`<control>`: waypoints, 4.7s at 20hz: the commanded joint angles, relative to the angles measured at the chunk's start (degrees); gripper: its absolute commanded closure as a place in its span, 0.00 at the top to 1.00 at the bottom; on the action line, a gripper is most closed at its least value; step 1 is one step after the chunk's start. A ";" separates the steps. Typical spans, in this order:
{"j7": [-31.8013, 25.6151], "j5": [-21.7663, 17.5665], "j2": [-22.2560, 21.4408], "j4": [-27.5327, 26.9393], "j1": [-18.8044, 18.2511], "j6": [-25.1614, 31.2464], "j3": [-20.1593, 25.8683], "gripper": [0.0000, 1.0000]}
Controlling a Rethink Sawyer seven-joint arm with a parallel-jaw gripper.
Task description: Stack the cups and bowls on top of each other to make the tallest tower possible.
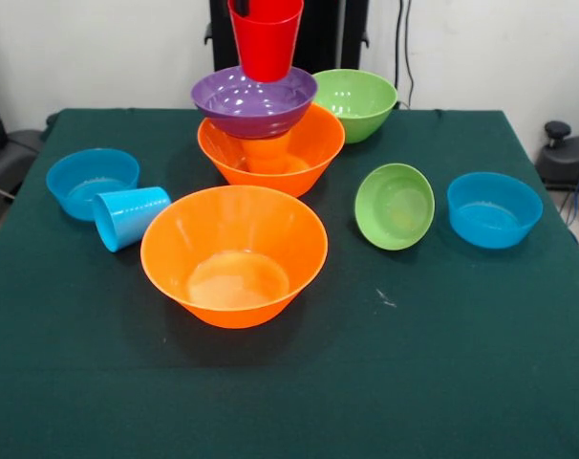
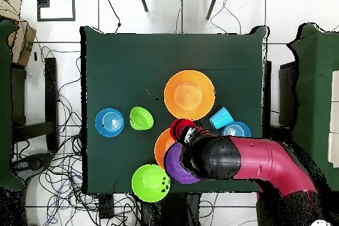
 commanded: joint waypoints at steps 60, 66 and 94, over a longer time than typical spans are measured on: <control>-6.18 -8.37 0.96 10.95 -4.42 -9.07 6.82 0.00; -4.06 -11.59 2.43 11.71 -3.36 -11.64 4.77 0.00; -1.81 -19.72 8.26 10.52 -3.65 -16.30 1.45 0.00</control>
